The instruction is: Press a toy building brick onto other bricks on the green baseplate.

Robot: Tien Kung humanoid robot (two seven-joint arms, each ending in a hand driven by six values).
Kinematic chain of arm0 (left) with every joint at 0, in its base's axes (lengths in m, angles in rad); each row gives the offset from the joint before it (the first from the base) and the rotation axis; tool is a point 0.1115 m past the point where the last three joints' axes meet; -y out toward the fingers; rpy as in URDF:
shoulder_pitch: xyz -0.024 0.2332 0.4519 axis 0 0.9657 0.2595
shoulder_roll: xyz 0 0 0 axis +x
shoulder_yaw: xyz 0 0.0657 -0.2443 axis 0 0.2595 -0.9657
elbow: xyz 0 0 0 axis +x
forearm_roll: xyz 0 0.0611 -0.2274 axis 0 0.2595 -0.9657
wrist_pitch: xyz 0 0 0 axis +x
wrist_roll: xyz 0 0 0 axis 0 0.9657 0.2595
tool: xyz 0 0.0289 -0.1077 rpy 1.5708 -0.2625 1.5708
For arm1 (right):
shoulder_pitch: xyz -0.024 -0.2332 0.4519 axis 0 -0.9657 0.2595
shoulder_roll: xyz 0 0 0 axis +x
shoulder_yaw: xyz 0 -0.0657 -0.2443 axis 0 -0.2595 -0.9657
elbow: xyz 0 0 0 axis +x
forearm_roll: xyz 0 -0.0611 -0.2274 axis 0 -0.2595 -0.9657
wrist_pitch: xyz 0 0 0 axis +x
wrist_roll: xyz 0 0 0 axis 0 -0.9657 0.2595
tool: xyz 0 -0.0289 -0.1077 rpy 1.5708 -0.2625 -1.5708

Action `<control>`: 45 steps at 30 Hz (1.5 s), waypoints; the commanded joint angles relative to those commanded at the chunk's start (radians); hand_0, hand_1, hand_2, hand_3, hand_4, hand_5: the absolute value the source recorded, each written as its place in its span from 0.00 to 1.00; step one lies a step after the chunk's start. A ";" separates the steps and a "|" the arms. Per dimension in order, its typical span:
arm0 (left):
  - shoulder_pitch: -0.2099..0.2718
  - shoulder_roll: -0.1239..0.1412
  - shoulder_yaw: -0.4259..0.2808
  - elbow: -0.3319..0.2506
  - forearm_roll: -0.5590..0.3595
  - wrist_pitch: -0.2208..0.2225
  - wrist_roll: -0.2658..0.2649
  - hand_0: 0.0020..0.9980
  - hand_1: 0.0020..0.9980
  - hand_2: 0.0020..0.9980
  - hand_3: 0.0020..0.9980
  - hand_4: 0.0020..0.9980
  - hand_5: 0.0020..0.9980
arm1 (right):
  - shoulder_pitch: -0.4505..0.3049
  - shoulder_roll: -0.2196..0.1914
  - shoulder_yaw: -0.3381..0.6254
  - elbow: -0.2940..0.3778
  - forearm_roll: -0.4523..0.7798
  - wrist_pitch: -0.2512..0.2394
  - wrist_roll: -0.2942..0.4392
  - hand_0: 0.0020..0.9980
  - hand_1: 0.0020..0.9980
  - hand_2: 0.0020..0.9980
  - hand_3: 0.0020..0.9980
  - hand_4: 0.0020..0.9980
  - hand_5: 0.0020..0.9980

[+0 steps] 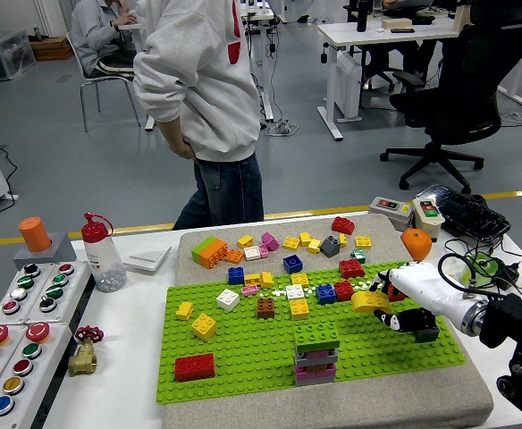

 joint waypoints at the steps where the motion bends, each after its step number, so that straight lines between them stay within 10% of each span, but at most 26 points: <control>1: 0.000 0.000 0.000 0.000 0.000 0.000 0.000 0.63 0.59 0.60 0.44 0.30 0.95 | 0.000 -0.004 0.007 0.012 0.002 0.002 -0.003 0.74 0.55 0.53 0.55 0.48 0.29; 26: -0.002 0.003 -0.005 0.001 0.004 0.003 0.000 0.62 0.59 0.59 0.44 0.30 0.95 | -0.070 -0.142 0.036 0.497 0.027 0.084 -0.093 0.74 0.56 0.54 0.56 0.44 0.27; 45: -0.004 0.004 -0.003 0.001 0.003 0.000 0.000 0.62 0.59 0.59 0.44 0.30 0.95 | -0.034 -0.110 -0.085 0.489 -0.046 0.062 -0.096 0.74 0.56 0.54 0.56 0.44 0.27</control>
